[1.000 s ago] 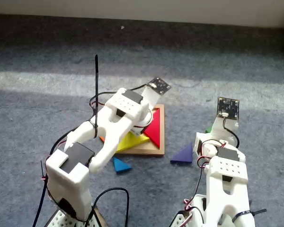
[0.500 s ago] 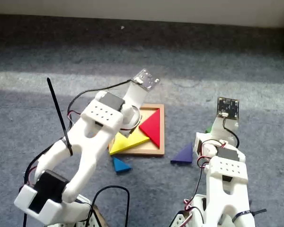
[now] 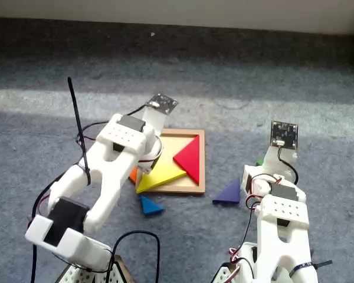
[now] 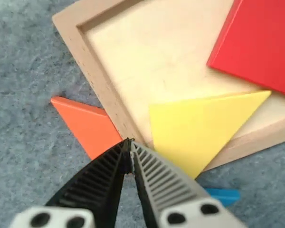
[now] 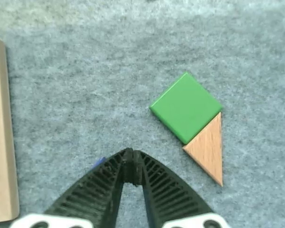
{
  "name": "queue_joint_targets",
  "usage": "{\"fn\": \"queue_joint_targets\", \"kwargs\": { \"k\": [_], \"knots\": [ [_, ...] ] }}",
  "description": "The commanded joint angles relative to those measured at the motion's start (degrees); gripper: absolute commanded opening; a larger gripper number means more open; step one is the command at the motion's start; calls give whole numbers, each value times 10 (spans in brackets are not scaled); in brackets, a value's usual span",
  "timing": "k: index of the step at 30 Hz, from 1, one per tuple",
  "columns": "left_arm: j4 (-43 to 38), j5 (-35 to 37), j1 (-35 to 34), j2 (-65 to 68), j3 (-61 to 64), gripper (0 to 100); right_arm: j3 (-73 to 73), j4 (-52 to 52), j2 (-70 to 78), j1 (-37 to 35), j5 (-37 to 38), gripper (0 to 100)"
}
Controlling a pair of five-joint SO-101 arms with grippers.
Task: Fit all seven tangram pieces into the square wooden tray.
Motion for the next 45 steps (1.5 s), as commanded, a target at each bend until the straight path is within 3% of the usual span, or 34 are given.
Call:
{"fn": "queue_joint_targets", "kwargs": {
  "k": [1,9,21,29,36,45],
  "knots": [
    [0,2,25,24,-27,5,-4,-9,-15,-7,6,9],
    [4,-45,70,90,-86,5,-4,-9,-15,-7,6,9],
    [0,-44,114,37,-98,5,-4,-9,-15,-7,6,9],
    [4,-42,65,-56,-89,5,-4,-9,-15,-7,6,9],
    [1,-42,54,-215,10,5,-5,-7,-16,-7,6,9],
    [0,-3,-121,-418,150,5,-51,112,-28,-7,4,9]
  ]
}}
